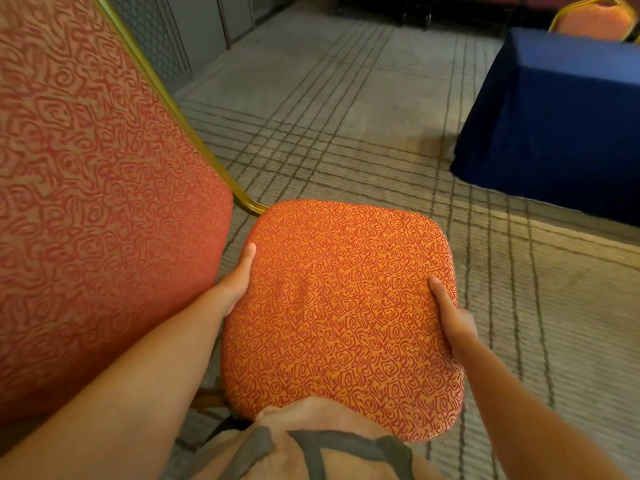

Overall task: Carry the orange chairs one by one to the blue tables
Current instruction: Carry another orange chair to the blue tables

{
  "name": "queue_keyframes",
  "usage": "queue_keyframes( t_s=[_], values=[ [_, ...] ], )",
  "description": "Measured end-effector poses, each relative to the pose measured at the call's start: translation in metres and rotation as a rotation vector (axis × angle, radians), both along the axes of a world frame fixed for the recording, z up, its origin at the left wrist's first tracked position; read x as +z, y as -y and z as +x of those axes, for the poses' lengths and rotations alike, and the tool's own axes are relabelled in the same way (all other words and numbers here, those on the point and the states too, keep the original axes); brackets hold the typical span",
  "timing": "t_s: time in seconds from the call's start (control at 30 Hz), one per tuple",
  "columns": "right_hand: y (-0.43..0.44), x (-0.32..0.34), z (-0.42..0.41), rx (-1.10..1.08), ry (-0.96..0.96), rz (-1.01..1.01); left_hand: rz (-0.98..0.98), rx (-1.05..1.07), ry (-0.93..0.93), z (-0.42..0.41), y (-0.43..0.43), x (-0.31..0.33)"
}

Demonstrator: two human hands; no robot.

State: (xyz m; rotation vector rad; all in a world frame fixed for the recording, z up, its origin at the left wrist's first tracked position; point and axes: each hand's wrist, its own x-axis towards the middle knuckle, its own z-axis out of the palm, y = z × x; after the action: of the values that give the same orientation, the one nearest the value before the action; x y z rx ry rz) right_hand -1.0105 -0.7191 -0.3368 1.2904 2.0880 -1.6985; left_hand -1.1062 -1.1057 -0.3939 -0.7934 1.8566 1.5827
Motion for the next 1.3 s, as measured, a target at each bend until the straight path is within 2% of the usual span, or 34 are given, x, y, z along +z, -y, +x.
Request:
queue_keyframes(
  t_s=[0.13, 0.43, 0.77, 0.93, 1.1, 1.3],
  values=[
    [-0.003, -0.007, -0.081, -0.029, -0.017, 0.009, -0.002, -0.037, 0.012, -0.094, -0.009, -0.015],
    [-0.013, 0.015, -0.262, -0.082, -0.031, 0.069, -0.007, -0.119, 0.014, -0.297, -0.037, 0.023],
    [-0.018, 0.033, -0.431, 0.013, 0.024, 0.113, 0.069, -0.033, 0.058, -0.432, -0.035, 0.003],
    [-0.031, 0.011, -0.526, 0.054, 0.033, 0.082, 0.065, 0.018, 0.075, -0.521, -0.036, -0.039],
    [-0.063, 0.013, -0.650, 0.104, 0.065, 0.043, 0.036, 0.119, 0.026, -0.603, -0.086, 0.013],
    [-0.106, 0.018, -0.761, 0.088, 0.034, 0.042, 0.022, 0.081, 0.072, -0.733, -0.098, -0.018]
  ],
)
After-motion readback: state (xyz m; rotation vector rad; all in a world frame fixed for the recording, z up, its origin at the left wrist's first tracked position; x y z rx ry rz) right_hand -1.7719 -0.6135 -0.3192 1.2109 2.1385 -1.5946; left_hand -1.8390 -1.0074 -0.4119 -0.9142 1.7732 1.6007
